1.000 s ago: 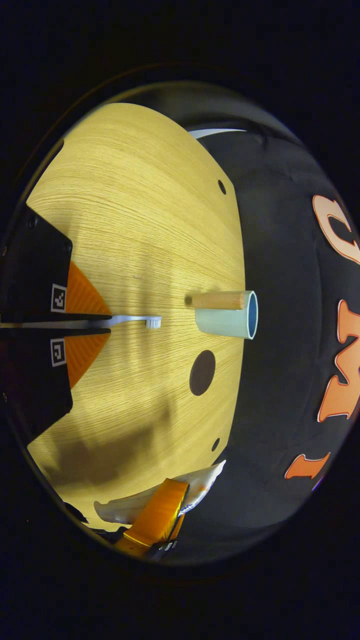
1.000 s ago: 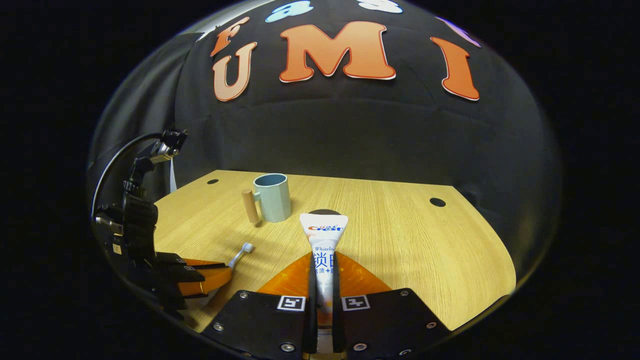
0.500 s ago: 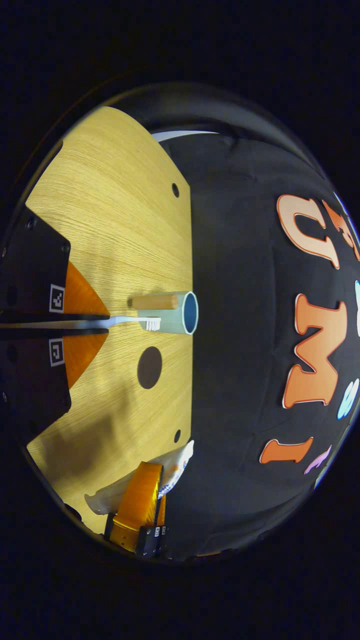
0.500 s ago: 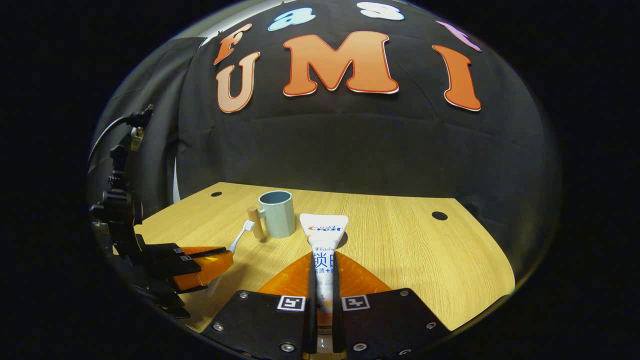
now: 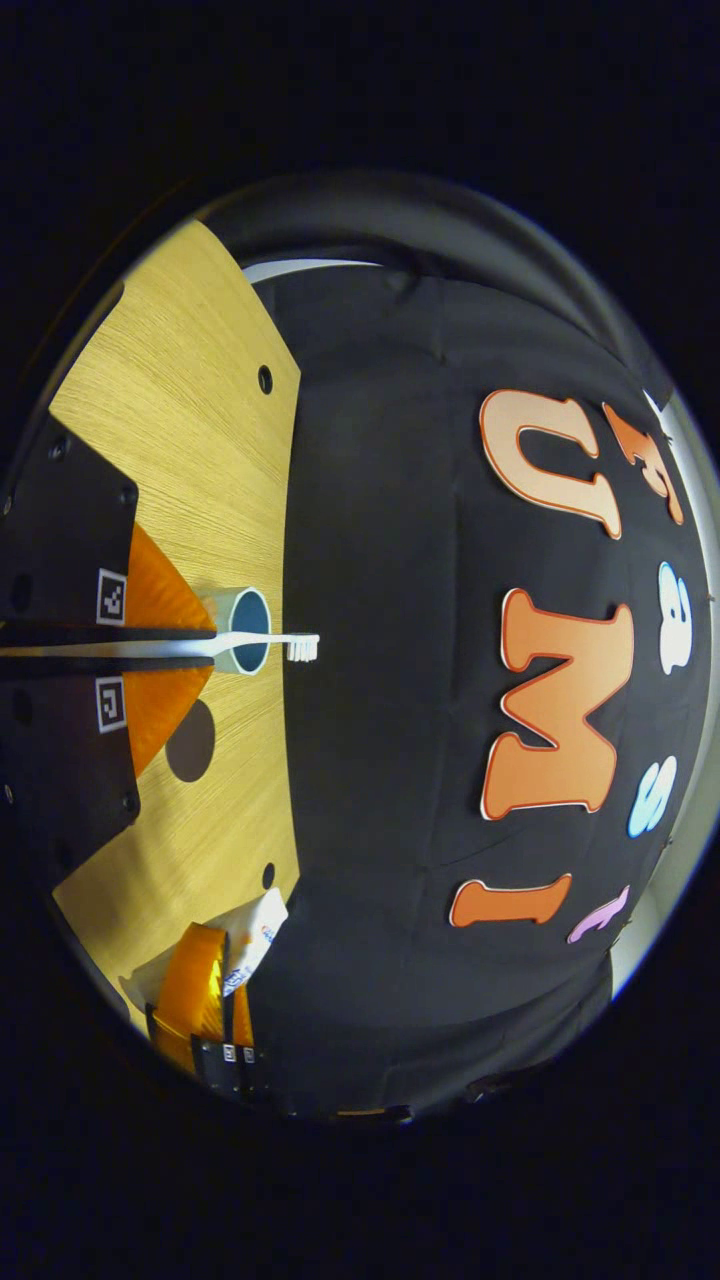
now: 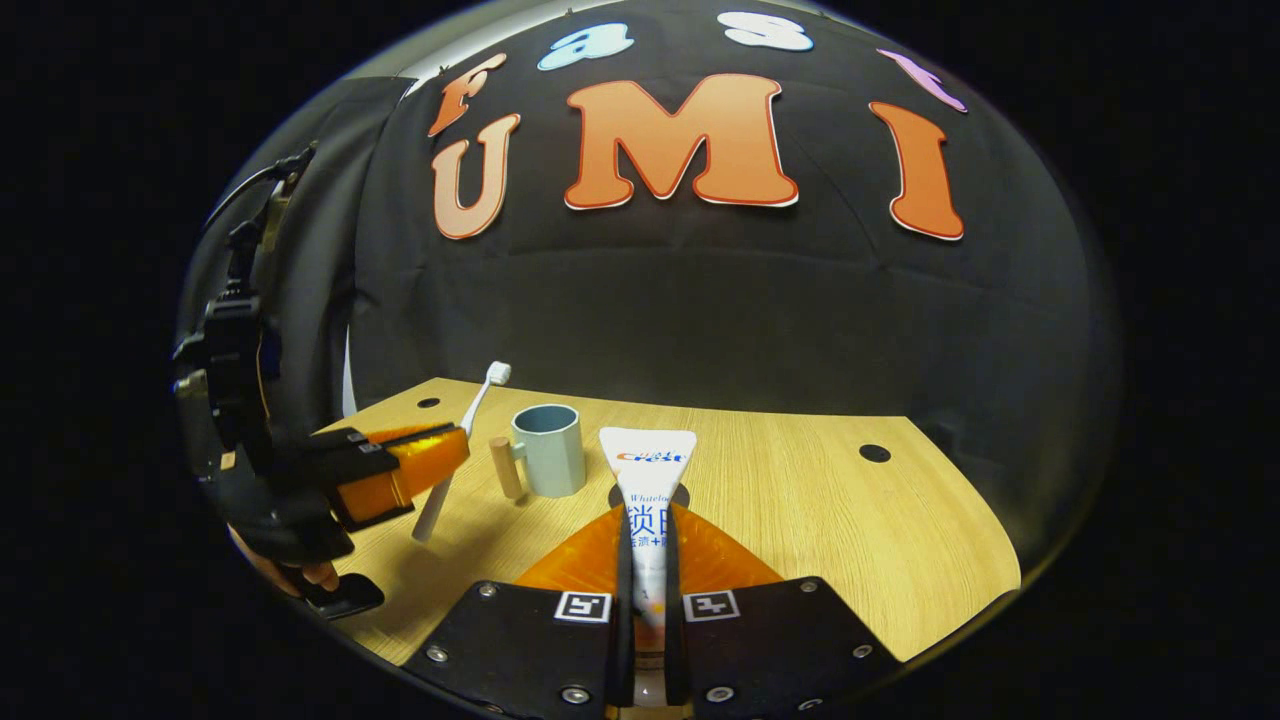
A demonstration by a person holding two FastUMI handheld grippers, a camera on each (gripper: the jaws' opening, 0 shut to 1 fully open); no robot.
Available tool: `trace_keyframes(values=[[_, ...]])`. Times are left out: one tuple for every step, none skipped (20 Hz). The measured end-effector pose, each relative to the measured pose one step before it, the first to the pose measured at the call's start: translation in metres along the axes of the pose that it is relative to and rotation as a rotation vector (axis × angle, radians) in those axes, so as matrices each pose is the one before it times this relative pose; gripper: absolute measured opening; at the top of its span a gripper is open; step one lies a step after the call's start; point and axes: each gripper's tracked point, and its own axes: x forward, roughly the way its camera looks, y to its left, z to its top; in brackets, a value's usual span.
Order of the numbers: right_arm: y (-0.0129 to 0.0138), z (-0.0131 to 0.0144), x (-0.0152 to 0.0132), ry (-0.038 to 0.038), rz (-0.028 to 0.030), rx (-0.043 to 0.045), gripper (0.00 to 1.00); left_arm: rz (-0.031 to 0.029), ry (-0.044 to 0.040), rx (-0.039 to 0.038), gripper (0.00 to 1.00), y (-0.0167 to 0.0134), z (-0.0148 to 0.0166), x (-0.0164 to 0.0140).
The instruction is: Put the toothbrush and toothpaste on the desktop into the cup, then pick up the cup and place it on the coaster on the desktop.
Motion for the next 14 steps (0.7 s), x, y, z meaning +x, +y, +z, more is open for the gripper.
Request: trace_keyframes(values=[[-0.00149,-0.0004,0.00286,0.0014,-0.00235,0.00737,0.12,0.00309,-0.01321,-0.00442,0.04,0.00215,0.005,0.00621],[-0.00171,0.00003,0.00078,-0.00016,-0.00205,0.00565,0.12,0.00247,-0.01233,-0.00003,0.04,0.0015,0.00589,0.0056],[-0.00231,0.00085,0.00077,-0.00039,-0.0041,0.00145,0.12,0.00135,-0.01485,0.00231,0.04,0.00172,0.00615,0.00639],[-0.00244,-0.00028,0.00132,-0.00225,-0.00732,-0.0009,0.12,0.00154,-0.01609,0.00374,0.04,0.00137,0.00695,0.00616],[-0.00287,-0.00007,0.002,0.00025,-0.00629,-0.00183,0.12,-0.00177,-0.01461,0.0023,0.04,0.00078,0.00791,0.00596],[-0.00355,0.0013,0.00102,-0.00242,-0.00839,0.00301,0.12,-0.00139,-0.01665,0.00138,0.04,0.00058,0.00736,0.00717],[-0.00302,0.0012,0.0012,-0.00178,-0.0073,0.00549,0.12,-0.00316,-0.01295,0.00314,0.04,0.0002,0.00466,0.00717],[-0.00273,0.00023,0.00305,0.00079,-0.0061,0.00712,0.12,-0.00342,-0.01344,0.00066,0.04,-0.00069,0.00529,0.00698],[-0.00353,-0.00019,0.00274,0.00116,-0.00723,0.00897,0.12,-0.01471,-0.01491,-0.01648,0.04,-0.00195,0.0043,0.00684],[-0.003,-0.00077,0.00183,0.00211,-0.007,0.00894,0.12,-0.01111,-0.01868,-0.0297,0.04,-0.00169,0.00371,0.00686],[-0.00245,-0.00034,0.00276,0.00188,-0.00566,0.00548,0.12,-0.00057,-0.01873,-0.02397,0.04,0.00026,0.00295,0.00542],[-0.00203,-0.00268,0.00244,0.00259,-0.00449,-0.00036,0.12,-0.001,-0.02368,-0.01987,0.04,0.00067,0.00372,0.00695],[-0.00385,-0.00019,0.00263,0.00312,-0.01058,0.00185,0.12,-0.00076,-0.02009,-0.01728,0.04,0.00079,0.00481,0.00524],[-0.00223,-0.00157,0.00247,0.00184,-0.00293,-0.00148,0.12,0.00003,-0.01343,-0.00961,0.04,0.00121,0.00046,0.00577]])
